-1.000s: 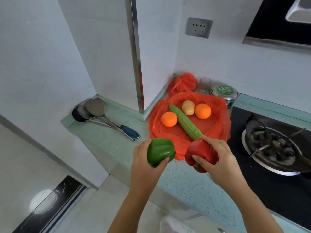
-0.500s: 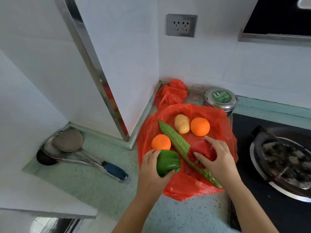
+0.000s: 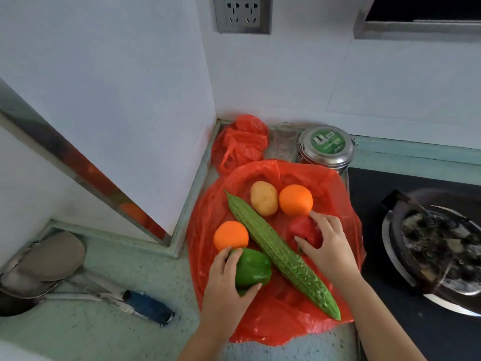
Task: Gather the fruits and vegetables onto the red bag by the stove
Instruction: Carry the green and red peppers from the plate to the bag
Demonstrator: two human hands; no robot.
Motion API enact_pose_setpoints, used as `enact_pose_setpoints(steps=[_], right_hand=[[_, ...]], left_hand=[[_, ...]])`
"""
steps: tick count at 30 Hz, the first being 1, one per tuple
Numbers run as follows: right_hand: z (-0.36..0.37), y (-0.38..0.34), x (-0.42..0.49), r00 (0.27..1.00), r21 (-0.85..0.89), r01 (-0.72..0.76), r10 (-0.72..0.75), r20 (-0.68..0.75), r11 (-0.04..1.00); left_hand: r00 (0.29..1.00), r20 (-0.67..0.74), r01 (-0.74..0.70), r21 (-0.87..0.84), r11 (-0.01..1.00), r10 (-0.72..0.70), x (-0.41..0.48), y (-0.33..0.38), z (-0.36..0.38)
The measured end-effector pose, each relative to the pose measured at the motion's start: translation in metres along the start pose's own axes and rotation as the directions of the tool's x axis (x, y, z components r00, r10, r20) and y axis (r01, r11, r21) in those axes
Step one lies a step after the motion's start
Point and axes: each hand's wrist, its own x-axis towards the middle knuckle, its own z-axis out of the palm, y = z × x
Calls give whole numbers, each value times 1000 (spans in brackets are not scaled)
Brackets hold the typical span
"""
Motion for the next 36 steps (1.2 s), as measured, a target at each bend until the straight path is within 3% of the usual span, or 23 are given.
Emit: enact_pose_setpoints(steps=[15,25,36], right_hand=[[23,5,16,998,-65,-52,49,-48,997],[16,0,4,998,-115,-64,61,-34,991],[-2,-5,-19,994,-165,-4,-14,-112,986]], left_hand=[[993,-38,-104,102,989,108,6,-14,16],[991,21,-131,200,971,129,7,-9,9],[988,40,-156,241,958,150,9,4,-3]])
